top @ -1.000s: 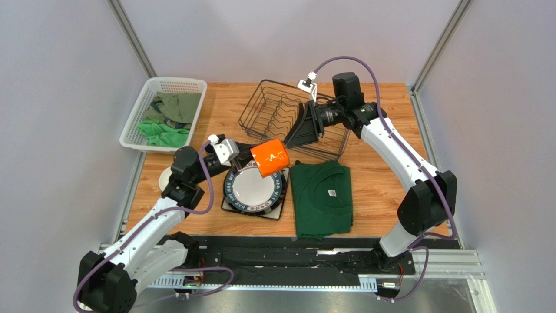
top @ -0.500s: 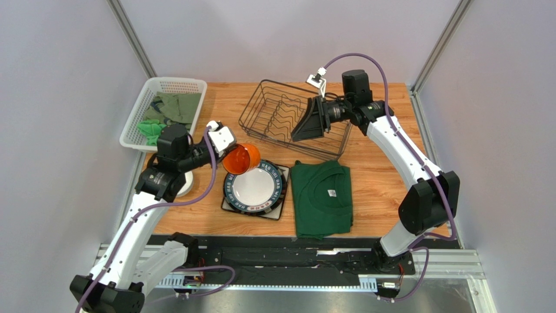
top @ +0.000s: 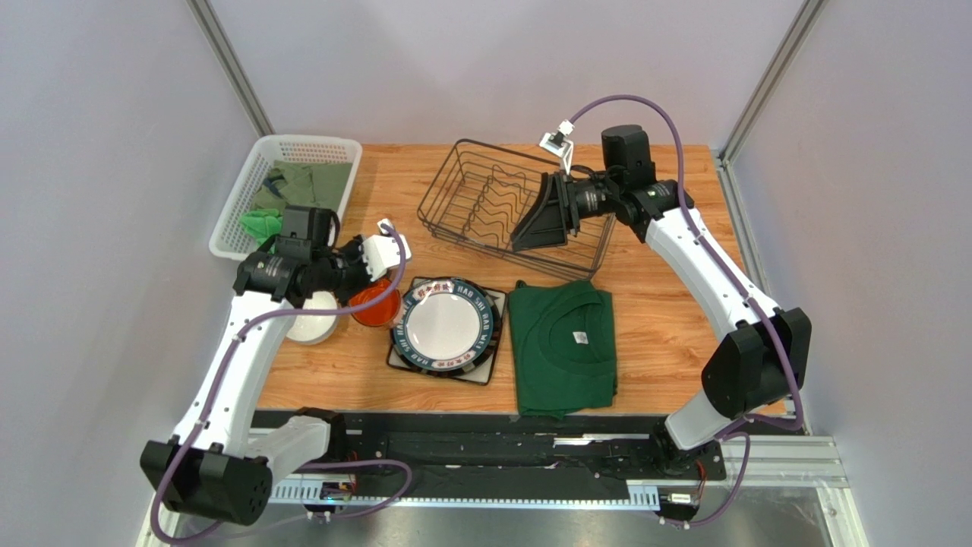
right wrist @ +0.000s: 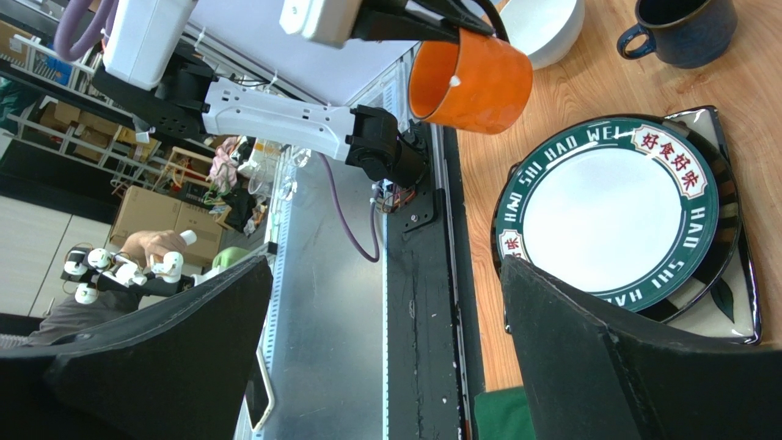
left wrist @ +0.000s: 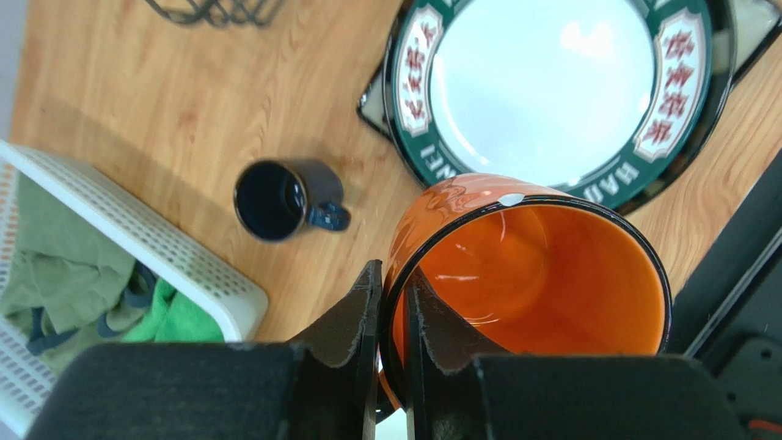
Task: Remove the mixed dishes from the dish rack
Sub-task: Place the cup at the center of the board, then reset both arms
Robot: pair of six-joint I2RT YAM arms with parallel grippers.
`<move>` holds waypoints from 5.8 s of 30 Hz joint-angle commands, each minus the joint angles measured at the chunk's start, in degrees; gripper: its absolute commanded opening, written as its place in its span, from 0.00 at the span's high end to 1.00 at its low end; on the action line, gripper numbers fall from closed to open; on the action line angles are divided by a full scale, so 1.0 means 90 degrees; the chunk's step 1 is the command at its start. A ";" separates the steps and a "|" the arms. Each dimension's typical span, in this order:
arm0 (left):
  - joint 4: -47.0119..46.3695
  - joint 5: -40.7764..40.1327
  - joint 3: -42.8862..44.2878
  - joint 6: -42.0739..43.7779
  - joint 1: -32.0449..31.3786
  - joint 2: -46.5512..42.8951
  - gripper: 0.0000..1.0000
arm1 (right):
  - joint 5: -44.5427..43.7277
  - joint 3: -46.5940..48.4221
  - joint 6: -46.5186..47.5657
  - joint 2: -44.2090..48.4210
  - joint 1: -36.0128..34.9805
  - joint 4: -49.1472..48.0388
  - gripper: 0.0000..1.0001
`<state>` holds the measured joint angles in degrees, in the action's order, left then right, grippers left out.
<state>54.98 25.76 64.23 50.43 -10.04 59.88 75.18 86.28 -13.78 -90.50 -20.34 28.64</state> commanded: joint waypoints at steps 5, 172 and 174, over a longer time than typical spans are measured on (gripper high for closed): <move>0.0805 -0.0176 0.0608 0.1173 0.0608 0.0797 1.00 | -0.0101 -0.0212 0.0125 0.0427 -0.0006 -0.0184 0.01; -0.6744 -0.0645 -0.0837 -0.5086 0.1565 -0.0100 0.11 | -1.1048 -0.2828 0.3103 0.3083 -0.0582 -0.3534 0.00; -0.6695 -0.0674 -0.0847 -0.5057 0.1555 -0.0168 0.12 | -1.1078 -0.2868 0.3142 0.3102 -0.0601 -0.3554 0.00</move>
<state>-2.02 20.16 56.90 5.61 3.84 60.66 -21.65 61.52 12.14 -64.25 -24.86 1.83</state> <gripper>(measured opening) 0.884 0.994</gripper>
